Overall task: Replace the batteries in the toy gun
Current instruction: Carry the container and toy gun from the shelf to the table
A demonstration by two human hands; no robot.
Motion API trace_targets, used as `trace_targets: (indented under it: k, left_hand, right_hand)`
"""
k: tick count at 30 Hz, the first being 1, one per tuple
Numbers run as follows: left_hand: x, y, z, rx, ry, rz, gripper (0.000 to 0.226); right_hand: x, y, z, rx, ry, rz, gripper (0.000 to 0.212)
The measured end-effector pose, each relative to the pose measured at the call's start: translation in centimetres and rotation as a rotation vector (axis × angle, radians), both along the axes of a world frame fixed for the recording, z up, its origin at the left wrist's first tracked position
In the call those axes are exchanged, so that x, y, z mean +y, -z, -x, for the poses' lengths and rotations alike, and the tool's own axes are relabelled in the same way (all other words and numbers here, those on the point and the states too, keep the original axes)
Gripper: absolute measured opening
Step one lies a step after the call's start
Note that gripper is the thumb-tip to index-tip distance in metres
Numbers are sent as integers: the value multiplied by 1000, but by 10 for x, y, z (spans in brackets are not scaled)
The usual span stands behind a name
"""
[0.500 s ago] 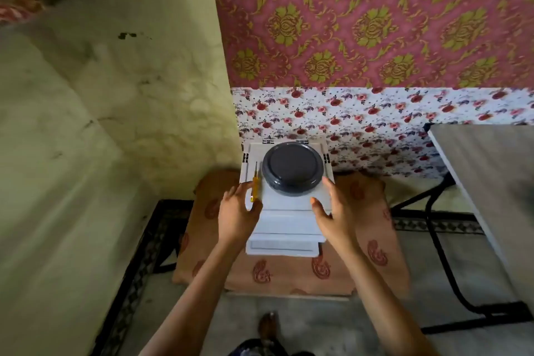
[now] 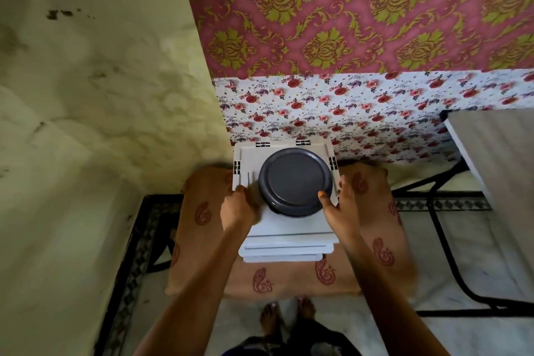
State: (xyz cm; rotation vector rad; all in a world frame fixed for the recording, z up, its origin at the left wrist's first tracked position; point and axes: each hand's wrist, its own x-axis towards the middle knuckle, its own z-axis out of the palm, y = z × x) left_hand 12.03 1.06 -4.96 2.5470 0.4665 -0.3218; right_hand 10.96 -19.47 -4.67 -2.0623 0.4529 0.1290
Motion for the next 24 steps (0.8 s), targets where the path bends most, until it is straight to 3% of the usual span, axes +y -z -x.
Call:
trace_targets:
  k: [4,7,9,14,19,22,24]
  left_hand:
    - [8,-3,-9,-94,-257,180,14]
    - [11,-13,-20,-171,-577,526,20]
    - [9,-16,-28,-126,-647,637,25]
    - [-8,-16,-37,87,-526,717,29]
    - [-24,-7,-30,84,-456,836,36]
    - [-27,-10,-26,42,-442,832,34]
    - [-29,-15,-23,14,-424,831,36]
  right_hand:
    - [-2,2,-9,63,85,-177,67]
    - [-3,0,-11,81,127,-293,48]
    - [-4,1,-12,73,138,-334,40]
    - [-5,2,-12,52,112,-383,28]
    - [-9,2,-12,55,95,-414,5]
    - [-11,-1,-7,51,110,-435,4]
    - [-13,-5,0,41,133,-451,14]
